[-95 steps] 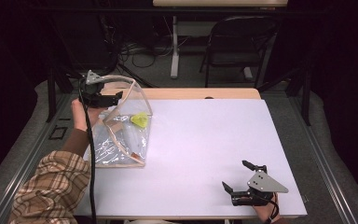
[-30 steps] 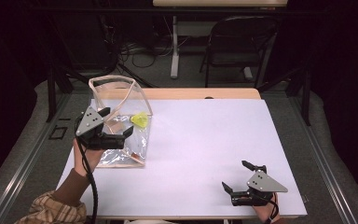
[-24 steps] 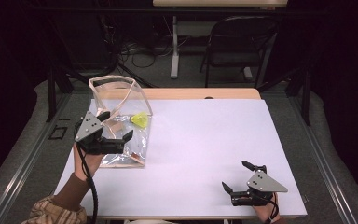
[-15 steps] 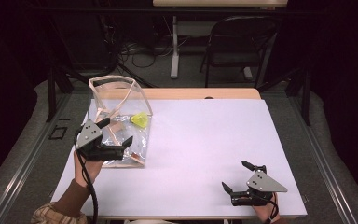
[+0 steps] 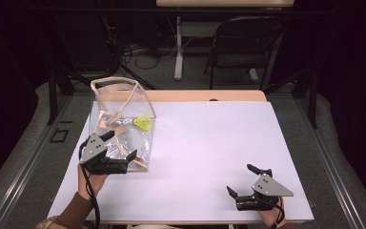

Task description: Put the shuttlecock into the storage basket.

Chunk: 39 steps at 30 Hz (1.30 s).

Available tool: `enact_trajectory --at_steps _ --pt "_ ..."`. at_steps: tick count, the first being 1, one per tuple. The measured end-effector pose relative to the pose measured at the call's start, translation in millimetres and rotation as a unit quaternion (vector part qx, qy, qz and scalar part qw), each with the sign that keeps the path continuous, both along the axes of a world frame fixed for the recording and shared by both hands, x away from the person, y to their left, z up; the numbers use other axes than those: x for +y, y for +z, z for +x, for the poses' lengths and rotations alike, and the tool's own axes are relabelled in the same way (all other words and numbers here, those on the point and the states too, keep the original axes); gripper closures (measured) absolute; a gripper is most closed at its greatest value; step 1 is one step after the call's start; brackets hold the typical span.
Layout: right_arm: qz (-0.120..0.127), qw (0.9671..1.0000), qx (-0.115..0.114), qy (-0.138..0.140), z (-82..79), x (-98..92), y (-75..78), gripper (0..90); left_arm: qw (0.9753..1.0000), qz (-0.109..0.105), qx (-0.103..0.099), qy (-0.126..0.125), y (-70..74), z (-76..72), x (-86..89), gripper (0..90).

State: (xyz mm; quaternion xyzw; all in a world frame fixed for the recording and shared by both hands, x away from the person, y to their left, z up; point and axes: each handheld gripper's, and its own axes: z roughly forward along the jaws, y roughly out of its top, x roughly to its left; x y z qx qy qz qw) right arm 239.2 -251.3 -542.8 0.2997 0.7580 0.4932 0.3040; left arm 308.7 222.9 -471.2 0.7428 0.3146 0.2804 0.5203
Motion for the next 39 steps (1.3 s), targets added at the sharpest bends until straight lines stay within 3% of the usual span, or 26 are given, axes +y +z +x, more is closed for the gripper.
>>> enact_trajectory --at_steps 5,18,31,39 --pt "0.000 1.0000 0.000 0.000 0.1 0.0 -0.1 1.3 0.9999 0.012 0.002 0.002 -15.1 -5.5 -1.4 0.0" --pt "-0.001 1.0000 0.001 0.001 0.3 0.2 -0.3 1.3 0.9993 0.006 0.030 -0.023 -45.1 -12.7 -7.2 0.0" --pt "-0.001 1.0000 0.001 0.001 0.5 0.2 -0.4 1.3 0.9982 -0.010 0.051 -0.031 -66.3 -19.9 -11.8 0.0" --pt "0.000 1.0000 0.001 0.001 0.5 -1.0 -0.1 1.2 0.9974 -0.006 0.062 -0.036 -74.1 -18.5 -14.6 0.0"
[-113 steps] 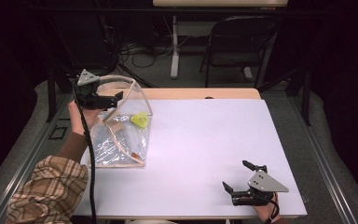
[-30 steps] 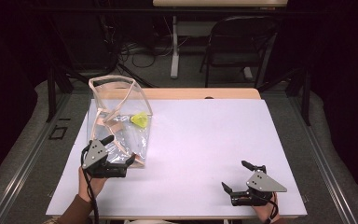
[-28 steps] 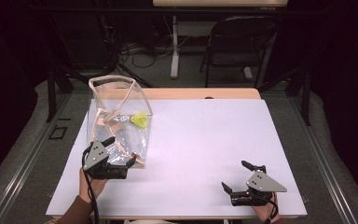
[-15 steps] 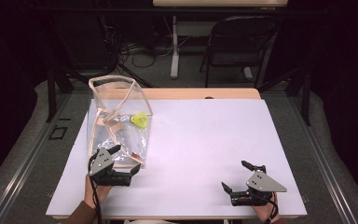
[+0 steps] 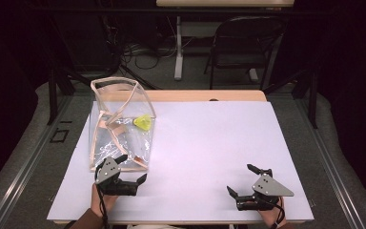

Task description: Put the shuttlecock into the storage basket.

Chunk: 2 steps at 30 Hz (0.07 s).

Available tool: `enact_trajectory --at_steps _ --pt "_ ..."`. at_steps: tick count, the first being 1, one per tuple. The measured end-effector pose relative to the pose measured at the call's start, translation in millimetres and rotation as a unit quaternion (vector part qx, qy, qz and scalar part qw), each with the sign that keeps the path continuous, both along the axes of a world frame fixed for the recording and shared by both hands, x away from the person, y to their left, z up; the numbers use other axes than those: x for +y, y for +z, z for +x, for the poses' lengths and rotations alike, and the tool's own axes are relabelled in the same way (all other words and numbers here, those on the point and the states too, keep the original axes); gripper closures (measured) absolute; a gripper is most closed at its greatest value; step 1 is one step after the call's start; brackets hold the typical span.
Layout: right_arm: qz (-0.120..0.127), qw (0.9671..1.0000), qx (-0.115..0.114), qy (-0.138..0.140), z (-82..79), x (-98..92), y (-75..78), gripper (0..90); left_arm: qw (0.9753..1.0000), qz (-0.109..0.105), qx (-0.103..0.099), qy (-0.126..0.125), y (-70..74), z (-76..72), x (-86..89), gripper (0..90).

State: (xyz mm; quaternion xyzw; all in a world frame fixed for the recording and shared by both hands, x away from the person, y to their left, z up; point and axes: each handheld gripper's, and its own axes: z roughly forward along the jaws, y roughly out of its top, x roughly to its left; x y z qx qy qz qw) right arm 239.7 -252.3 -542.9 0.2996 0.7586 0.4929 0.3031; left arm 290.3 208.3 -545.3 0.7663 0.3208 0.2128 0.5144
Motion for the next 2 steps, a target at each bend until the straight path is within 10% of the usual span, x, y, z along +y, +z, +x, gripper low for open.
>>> enact_trajectory --at_steps 2 --pt "0.000 1.0000 -0.001 0.000 0.4 -0.3 -0.3 1.1 1.0000 -0.002 0.003 0.002 -1.0 1.0 -0.3 0.0"
